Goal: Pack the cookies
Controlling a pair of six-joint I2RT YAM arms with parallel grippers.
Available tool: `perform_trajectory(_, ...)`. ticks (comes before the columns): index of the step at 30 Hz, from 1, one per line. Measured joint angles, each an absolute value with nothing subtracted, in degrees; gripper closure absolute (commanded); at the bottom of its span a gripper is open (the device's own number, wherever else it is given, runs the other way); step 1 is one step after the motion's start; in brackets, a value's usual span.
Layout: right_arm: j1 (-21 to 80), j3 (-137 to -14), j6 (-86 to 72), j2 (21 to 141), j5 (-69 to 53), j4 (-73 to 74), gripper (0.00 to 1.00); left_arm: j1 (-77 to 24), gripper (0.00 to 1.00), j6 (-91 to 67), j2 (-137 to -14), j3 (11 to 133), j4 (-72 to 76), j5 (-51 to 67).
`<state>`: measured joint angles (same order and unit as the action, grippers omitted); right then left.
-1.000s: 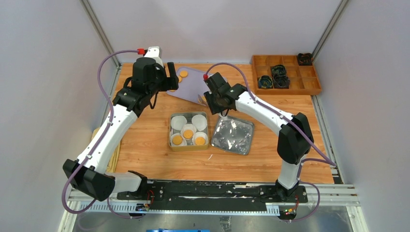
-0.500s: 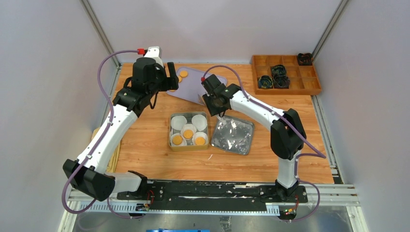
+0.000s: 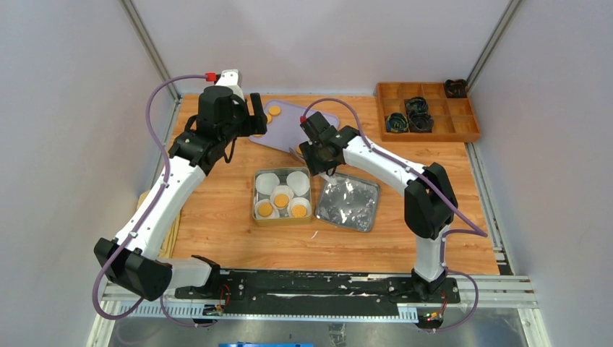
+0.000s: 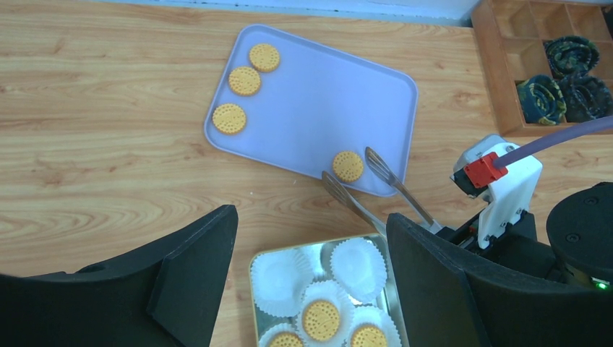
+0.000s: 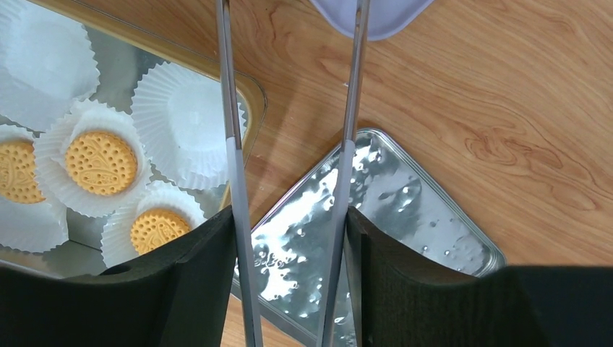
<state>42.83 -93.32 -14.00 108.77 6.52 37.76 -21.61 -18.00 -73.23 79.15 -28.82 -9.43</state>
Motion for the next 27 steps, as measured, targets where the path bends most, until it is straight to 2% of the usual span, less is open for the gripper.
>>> perform_trajectory(27, 42.85, -96.95, -18.83, 108.79, 6.83, 36.99, 0.44, -21.61, 0.19, -17.61, -73.23, 79.09, -28.82, -9.15)
